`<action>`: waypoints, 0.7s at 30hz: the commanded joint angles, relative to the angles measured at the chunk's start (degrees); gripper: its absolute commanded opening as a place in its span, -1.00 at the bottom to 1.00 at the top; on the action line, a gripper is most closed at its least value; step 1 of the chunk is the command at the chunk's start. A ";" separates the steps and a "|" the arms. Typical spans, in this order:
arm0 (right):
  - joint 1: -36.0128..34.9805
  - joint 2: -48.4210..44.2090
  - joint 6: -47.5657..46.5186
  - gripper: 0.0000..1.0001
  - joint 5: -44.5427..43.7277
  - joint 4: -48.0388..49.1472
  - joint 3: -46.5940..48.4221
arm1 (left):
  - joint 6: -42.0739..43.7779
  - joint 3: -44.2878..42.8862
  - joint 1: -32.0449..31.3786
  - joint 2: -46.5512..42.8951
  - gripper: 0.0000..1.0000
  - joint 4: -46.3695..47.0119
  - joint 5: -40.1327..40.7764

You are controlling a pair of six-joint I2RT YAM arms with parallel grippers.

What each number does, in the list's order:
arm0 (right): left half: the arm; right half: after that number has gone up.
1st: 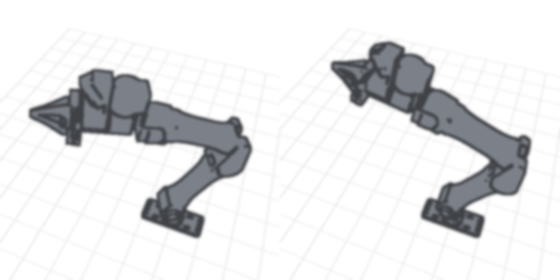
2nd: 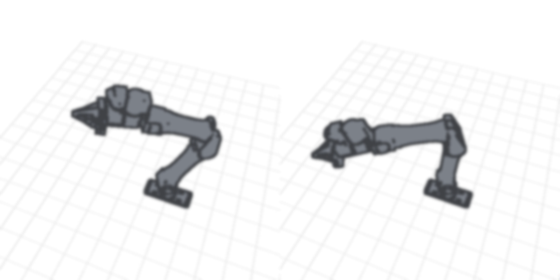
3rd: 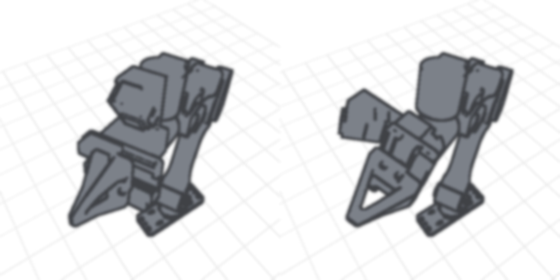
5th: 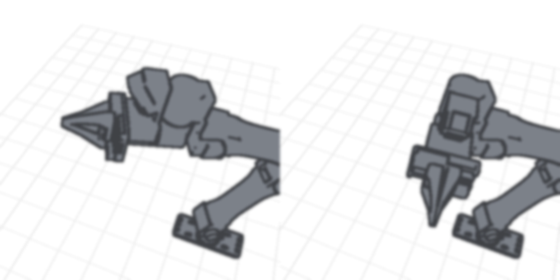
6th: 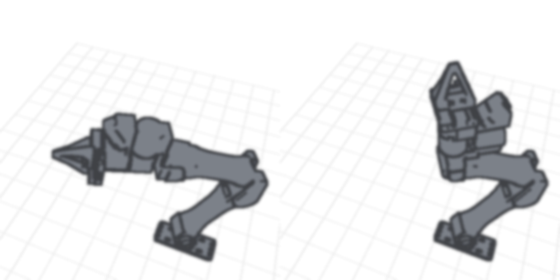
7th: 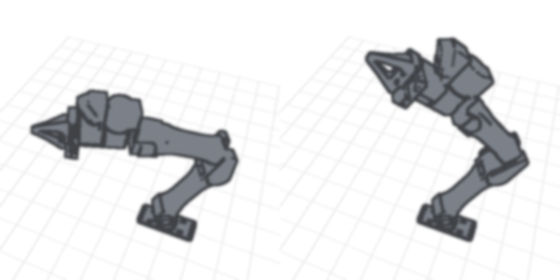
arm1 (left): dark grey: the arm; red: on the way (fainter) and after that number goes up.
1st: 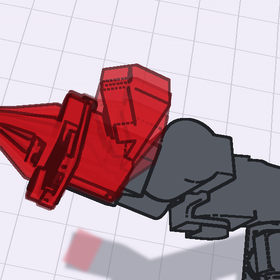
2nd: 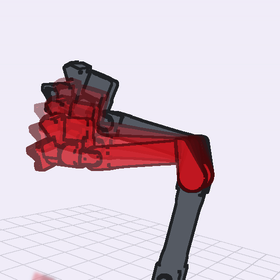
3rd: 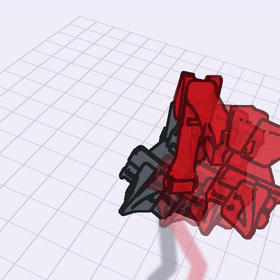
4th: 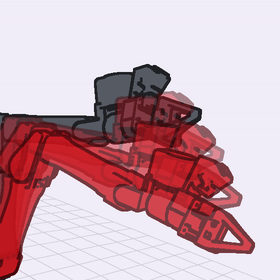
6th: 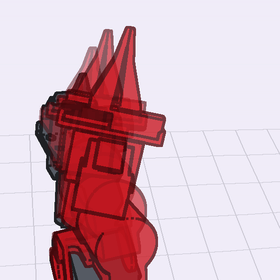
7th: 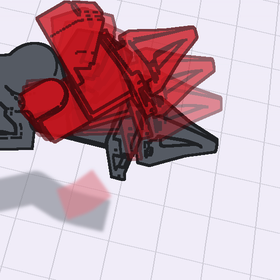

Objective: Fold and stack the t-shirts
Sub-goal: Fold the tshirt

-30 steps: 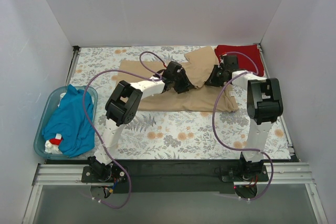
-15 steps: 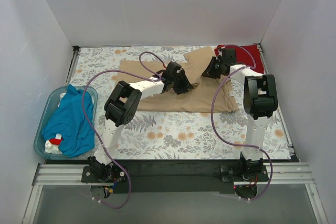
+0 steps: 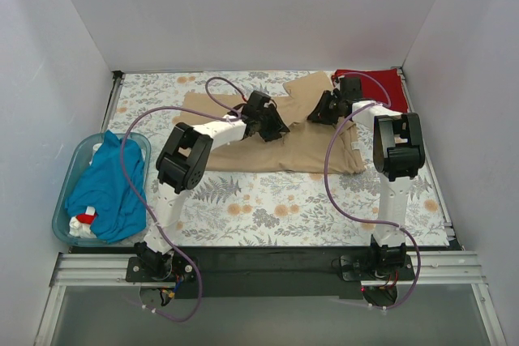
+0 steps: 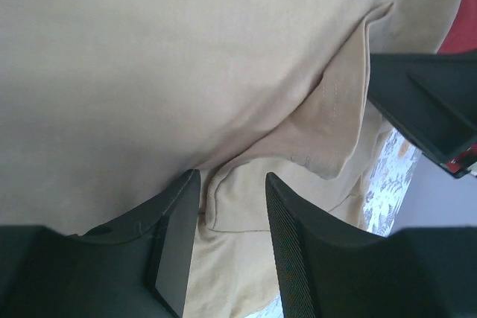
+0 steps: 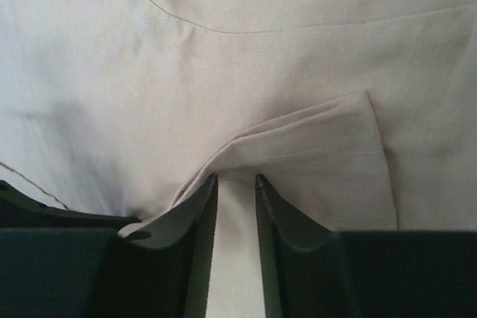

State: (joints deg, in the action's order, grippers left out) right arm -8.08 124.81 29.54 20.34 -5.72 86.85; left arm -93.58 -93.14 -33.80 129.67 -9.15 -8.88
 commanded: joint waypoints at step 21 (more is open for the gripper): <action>-4.67 -17.13 -3.70 -0.55 -6.80 3.25 -12.04 | 1.91 12.89 3.92 -20.85 -0.22 0.89 4.49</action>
State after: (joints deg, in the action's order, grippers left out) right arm -12.71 112.12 26.96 16.93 -4.12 77.73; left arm -93.14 -81.67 -31.66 115.98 -7.22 -7.46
